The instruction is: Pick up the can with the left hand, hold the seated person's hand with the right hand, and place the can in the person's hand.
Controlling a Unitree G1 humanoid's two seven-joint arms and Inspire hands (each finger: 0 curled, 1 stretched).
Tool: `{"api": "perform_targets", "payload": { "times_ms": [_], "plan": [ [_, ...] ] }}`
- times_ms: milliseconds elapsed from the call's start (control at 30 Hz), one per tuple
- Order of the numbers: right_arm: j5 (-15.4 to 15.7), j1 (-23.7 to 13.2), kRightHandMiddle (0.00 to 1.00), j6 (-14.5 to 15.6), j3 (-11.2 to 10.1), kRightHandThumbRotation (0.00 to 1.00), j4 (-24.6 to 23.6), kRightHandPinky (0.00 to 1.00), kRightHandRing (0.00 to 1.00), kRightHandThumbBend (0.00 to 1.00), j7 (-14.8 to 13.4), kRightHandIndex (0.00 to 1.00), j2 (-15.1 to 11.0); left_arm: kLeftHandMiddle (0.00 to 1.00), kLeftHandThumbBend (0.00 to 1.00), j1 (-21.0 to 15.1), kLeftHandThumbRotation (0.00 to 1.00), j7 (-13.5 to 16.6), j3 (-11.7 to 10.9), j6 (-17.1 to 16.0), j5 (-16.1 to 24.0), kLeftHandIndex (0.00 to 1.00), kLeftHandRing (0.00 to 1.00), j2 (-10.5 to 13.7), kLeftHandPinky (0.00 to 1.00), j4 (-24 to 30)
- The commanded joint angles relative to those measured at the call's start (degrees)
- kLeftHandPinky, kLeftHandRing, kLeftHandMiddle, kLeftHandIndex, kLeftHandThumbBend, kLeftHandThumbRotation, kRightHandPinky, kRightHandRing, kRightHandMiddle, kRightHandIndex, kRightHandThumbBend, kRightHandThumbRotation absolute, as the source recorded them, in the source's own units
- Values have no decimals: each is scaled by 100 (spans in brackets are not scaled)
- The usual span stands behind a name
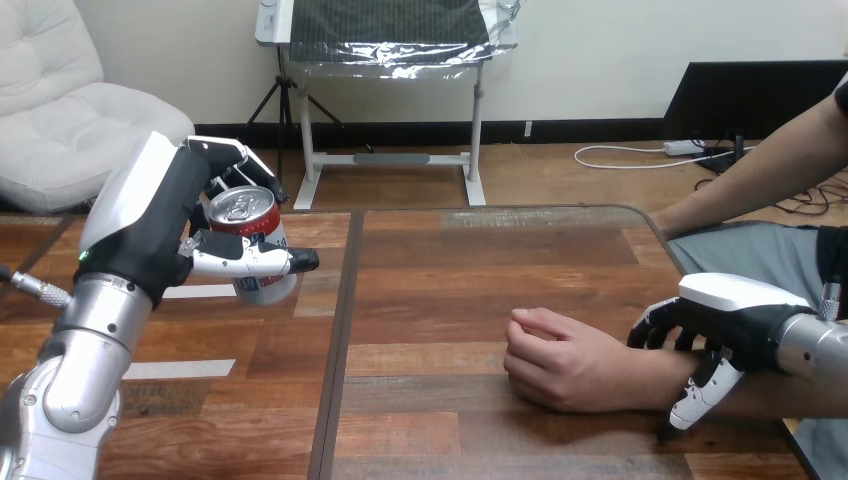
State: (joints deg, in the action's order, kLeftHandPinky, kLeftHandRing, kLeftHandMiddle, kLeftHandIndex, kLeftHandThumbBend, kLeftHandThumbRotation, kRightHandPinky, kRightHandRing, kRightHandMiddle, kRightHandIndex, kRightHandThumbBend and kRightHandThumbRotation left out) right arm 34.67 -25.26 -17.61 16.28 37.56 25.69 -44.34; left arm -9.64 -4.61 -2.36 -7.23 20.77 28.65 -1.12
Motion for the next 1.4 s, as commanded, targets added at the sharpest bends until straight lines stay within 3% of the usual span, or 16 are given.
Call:
{"api": "perform_targets", "payload": {
  "times_ms": [0, 367, 700, 1100, 1367],
  "plan": [
    [-58, 130, 71, 218, 71, 26, 264, 55, 66, 99, 235, 73, -106, 23, 79, -335, 0, 99, -175, -180, -83, 42, 13, 99, 9, 57],
    [-238, 247, 66, 354, 32, 15, 60, 51, 61, 96, 492, 66, -53, 21, 78, -356, 0, 92, -183, -105, -75, 42, 12, 83, 8, 112],
    [-463, 339, 64, 374, 44, 16, -135, 49, 58, 96, 793, 65, -6, 24, 77, -385, 0, 117, -176, -117, -71, 42, 15, 65, 10, 92],
    [-543, 410, 61, 387, 94, 15, -278, 49, 55, 96, 807, 62, 100, 24, 78, -418, 0, 149, -150, -129, -33, 42, 14, 54, 9, 47],
    [-482, 388, 58, 266, 179, 10, -249, 46, 53, 93, 696, 57, 147, 25, 78, -443, 0, 115, -143, -144, -88, 42, 15, 38, 10, 27]
  ]
}}
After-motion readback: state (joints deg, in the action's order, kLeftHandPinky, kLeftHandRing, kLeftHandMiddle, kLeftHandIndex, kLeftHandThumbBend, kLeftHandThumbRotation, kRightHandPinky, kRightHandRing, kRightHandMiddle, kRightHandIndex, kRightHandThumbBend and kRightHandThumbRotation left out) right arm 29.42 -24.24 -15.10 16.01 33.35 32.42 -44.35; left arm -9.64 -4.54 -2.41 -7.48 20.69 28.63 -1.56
